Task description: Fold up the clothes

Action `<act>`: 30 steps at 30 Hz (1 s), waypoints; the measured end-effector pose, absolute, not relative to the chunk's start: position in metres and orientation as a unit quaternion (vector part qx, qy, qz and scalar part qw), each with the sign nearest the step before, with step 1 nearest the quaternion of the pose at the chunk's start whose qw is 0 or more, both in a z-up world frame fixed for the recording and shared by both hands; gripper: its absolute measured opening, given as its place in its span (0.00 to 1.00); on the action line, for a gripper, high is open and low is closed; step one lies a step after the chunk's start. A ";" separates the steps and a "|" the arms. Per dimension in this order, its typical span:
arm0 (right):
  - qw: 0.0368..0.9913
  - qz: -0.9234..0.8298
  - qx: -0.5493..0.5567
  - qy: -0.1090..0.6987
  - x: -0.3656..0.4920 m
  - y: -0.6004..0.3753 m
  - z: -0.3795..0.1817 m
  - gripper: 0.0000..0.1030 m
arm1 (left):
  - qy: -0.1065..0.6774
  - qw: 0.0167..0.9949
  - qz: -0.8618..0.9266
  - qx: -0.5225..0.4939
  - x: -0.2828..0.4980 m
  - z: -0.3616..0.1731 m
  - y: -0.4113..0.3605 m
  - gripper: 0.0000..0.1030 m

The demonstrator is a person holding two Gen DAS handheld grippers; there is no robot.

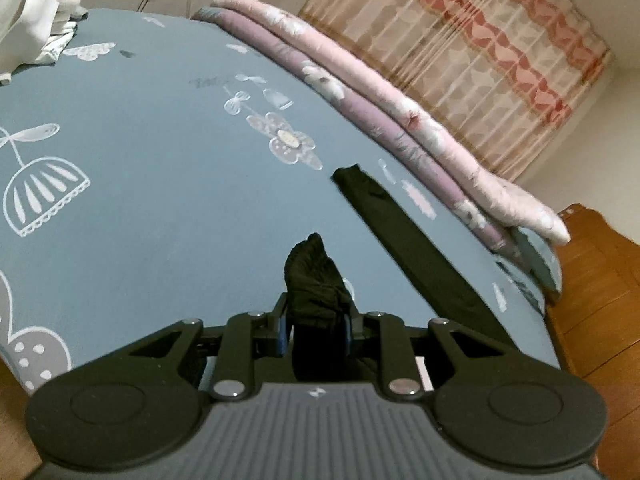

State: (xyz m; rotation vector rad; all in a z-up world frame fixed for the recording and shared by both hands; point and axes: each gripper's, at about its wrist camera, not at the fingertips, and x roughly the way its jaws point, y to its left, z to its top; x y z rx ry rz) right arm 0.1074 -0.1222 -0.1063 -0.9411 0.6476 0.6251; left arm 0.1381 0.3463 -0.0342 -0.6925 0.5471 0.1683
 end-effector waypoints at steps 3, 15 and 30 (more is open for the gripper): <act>0.797 0.312 -0.404 0.323 0.104 -0.124 -0.088 0.02 | 0.258 0.906 0.092 -0.324 0.128 -0.032 0.350 0.22; 0.790 0.346 -0.369 0.346 0.092 -0.125 -0.090 0.17 | 0.318 0.888 0.133 -0.303 0.096 -0.076 0.355 0.24; 0.851 0.328 -0.253 0.323 0.115 -0.162 -0.035 0.42 | 0.302 0.893 0.160 -0.292 0.055 -0.050 0.373 0.53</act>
